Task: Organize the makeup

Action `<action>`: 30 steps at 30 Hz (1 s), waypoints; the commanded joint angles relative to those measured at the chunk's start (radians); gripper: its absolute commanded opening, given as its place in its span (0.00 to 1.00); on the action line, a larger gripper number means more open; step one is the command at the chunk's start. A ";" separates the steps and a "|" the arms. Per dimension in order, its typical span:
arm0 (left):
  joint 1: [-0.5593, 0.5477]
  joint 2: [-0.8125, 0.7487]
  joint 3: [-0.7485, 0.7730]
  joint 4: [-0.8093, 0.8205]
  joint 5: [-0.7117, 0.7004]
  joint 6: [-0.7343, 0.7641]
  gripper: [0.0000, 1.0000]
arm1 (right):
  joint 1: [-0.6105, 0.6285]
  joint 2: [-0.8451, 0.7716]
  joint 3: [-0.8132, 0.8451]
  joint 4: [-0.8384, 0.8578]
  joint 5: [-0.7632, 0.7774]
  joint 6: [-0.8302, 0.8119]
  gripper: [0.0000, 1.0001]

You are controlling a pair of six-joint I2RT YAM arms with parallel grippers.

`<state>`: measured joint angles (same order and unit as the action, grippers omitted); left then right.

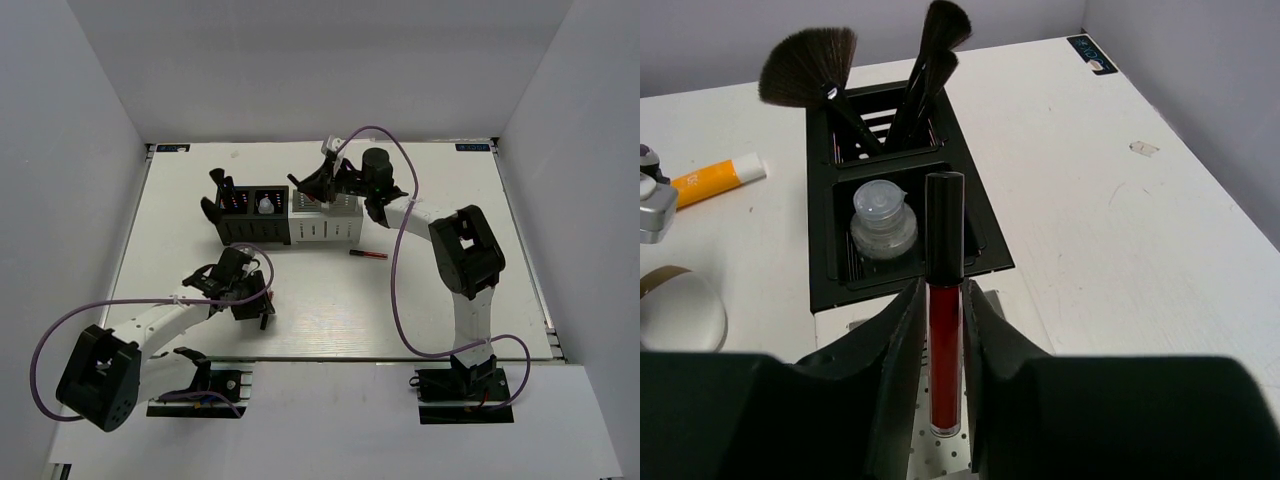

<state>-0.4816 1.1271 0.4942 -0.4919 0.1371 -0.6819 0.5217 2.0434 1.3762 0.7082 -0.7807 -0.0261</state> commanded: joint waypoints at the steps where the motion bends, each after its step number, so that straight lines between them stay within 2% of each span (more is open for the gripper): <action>1: -0.008 0.010 0.043 0.013 -0.025 -0.007 0.55 | -0.012 -0.002 -0.006 0.005 0.009 -0.037 0.28; 10: -0.037 0.083 0.113 -0.028 -0.109 -0.011 0.54 | -0.028 -0.020 0.001 -0.016 0.005 -0.044 0.38; 19: -0.057 0.134 0.144 -0.050 -0.186 -0.019 0.48 | -0.072 -0.112 -0.025 0.013 -0.032 0.057 0.37; 25: -0.089 0.219 0.187 -0.056 -0.232 -0.019 0.44 | -0.120 -0.219 -0.132 0.056 -0.083 0.120 0.37; 30: -0.117 0.298 0.227 -0.054 -0.254 -0.016 0.40 | -0.146 -0.295 -0.204 0.065 -0.109 0.107 0.37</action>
<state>-0.5831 1.3949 0.6926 -0.5446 -0.0746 -0.6971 0.3805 1.7973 1.1999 0.7193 -0.8524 0.0696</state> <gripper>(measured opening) 0.403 0.372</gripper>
